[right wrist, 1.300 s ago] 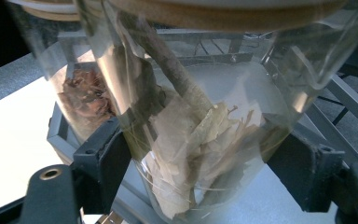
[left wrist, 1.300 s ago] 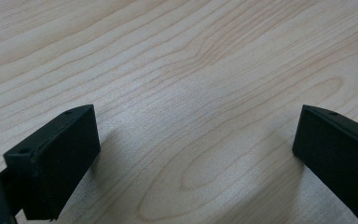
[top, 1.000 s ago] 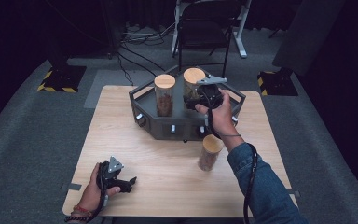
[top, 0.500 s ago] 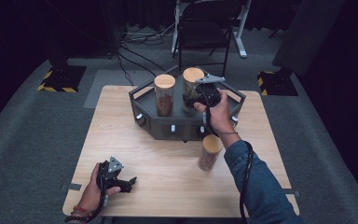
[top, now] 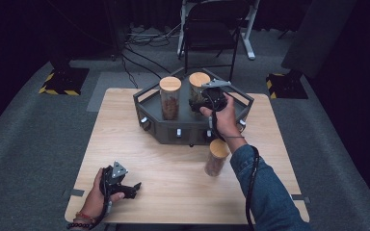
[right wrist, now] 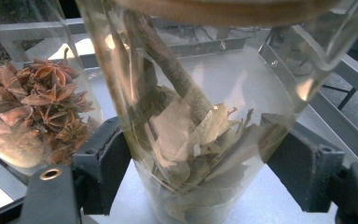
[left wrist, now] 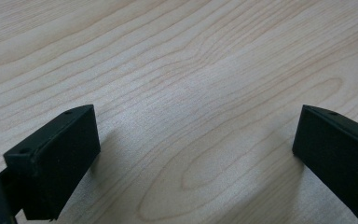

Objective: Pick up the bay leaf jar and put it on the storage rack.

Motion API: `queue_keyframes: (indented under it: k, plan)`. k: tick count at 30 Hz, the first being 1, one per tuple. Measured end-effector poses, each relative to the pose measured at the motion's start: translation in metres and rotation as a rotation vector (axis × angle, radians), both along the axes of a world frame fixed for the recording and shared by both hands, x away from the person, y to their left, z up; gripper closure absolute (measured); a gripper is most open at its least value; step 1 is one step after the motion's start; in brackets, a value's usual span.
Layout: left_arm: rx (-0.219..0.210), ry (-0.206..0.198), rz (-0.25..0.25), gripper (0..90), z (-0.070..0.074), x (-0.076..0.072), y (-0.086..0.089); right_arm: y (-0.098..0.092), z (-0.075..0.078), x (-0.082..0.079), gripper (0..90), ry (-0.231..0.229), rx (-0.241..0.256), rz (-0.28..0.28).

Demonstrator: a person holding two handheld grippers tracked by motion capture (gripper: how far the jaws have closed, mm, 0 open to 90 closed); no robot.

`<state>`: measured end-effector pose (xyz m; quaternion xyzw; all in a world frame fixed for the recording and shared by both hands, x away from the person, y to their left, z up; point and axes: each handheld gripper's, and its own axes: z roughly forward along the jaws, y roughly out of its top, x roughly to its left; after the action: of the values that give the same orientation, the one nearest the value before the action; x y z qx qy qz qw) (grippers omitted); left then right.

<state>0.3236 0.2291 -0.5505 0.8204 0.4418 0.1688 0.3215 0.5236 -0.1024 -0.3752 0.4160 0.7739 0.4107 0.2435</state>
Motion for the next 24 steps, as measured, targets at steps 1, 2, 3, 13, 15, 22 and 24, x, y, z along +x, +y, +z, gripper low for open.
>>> queue_keyframes:
  k: [1, 2, 3, 13, 15, 22, 24]
  plan:
    - [0.0, 0.0, 0.0, 0.5, 0.0, 0.0, 0.0, 0.0, -0.0004, -0.0002, 24.7, 0.0, 0.005, -0.003]
    - [0.0, 0.0, 0.0, 0.5, 0.0, 0.0, 0.0, -0.0004, -0.0006, 0.0001, 24.6, 0.0, 0.008, -0.002]
    - [0.0, 0.0, 0.0, 0.5, 0.0, 0.0, 0.0, -0.0007, -0.0007, 0.0004, 24.6, 0.002, 0.011, -0.002]
    - [0.0, 0.0, 0.0, 0.5, 0.0, 0.0, 0.0, -0.003, -0.0035, 0.0002, 24.6, -0.002, 0.036, -0.007]
    - [0.0, 0.0, 0.0, 0.5, 0.0, 0.0, 0.0, -0.0032, -0.0035, 0.0003, 24.5, -0.001, 0.035, -0.005]
    - [0.001, 0.0, 0.0, 0.5, 0.0, 0.0, 0.0, -0.0037, -0.0037, 0.0002, 24.4, 0.004, 0.039, -0.004]
    - [0.001, 0.0, 0.0, 0.5, 0.0, 0.0, 0.0, -0.004, -0.0041, 0.0002, 23.5, 0.008, 0.045, -0.01]
